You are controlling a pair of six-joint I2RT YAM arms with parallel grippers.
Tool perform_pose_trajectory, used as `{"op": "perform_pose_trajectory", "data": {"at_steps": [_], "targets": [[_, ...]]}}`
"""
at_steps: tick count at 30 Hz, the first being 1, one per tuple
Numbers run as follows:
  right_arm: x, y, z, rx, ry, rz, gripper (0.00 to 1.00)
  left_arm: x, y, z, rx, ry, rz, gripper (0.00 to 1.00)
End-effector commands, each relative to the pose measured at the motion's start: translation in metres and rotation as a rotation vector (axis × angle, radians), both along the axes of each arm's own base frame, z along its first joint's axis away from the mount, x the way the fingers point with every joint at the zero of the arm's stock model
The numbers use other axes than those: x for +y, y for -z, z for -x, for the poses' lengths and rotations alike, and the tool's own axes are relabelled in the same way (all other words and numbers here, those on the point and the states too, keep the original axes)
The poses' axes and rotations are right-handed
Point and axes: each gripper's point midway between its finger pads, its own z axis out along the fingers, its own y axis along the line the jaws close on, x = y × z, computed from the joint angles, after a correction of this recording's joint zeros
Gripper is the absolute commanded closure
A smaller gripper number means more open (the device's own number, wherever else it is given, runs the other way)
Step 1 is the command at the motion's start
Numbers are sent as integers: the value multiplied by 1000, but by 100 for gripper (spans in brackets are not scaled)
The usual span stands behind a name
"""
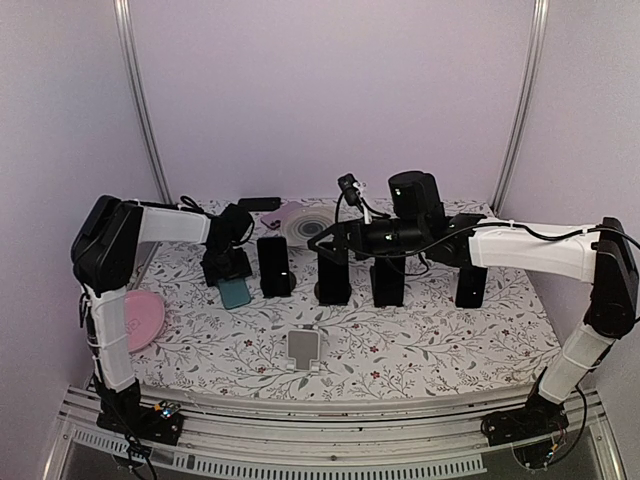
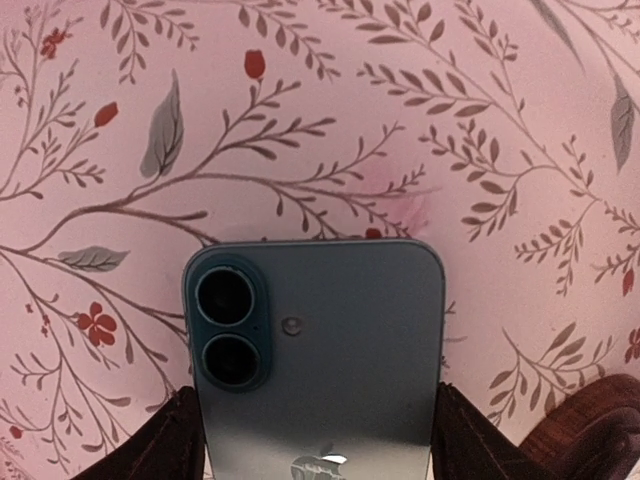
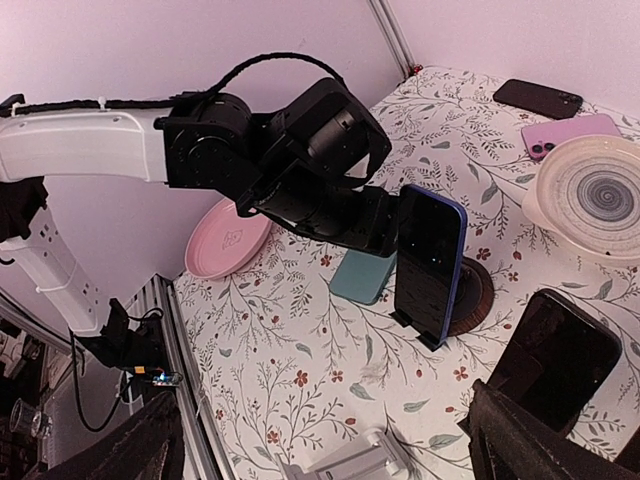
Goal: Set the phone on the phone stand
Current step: Pick up the phone from the center of the board.
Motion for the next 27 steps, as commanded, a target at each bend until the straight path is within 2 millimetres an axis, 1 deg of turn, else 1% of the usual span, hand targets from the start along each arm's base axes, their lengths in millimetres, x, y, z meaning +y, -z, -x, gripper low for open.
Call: {"op": "perform_pose_trajectory", "data": {"at_steps": [1, 3, 4, 5, 7, 11, 12, 16, 19, 23, 27], "targets": [[2, -11, 2, -5, -18, -33, 1, -4, -1, 29, 80, 30, 28, 34], [3, -9, 2, 2, -21, -32, 1, -4, -6, 31, 73, 31, 34, 34], [4, -8, 2, 5, -24, -30, 1, -4, -5, 33, 77, 31, 34, 34], [6, -5, 1, 11, -26, -28, 1, -4, -13, 34, 59, 31, 44, 34], [10, 1, 0, 28, -31, -20, 1, -6, -19, 36, 45, 36, 61, 34], [24, 13, 1, 58, -48, -5, 1, -9, -23, 43, 36, 41, 89, 34], [29, 14, 2, 61, -53, -2, 1, -10, -23, 45, 33, 42, 99, 34], [54, 27, 12, 77, -81, 30, 1, -12, -27, 50, 16, 48, 132, 34], [71, 38, 16, 100, -95, 43, 1, -14, -29, 54, 9, 52, 156, 34], [96, 57, 25, 117, -115, 71, 1, -17, -32, 58, -7, 59, 194, 34], [116, 79, 32, 146, -122, 92, 0, -21, -40, 63, -38, 73, 240, 34]]}}
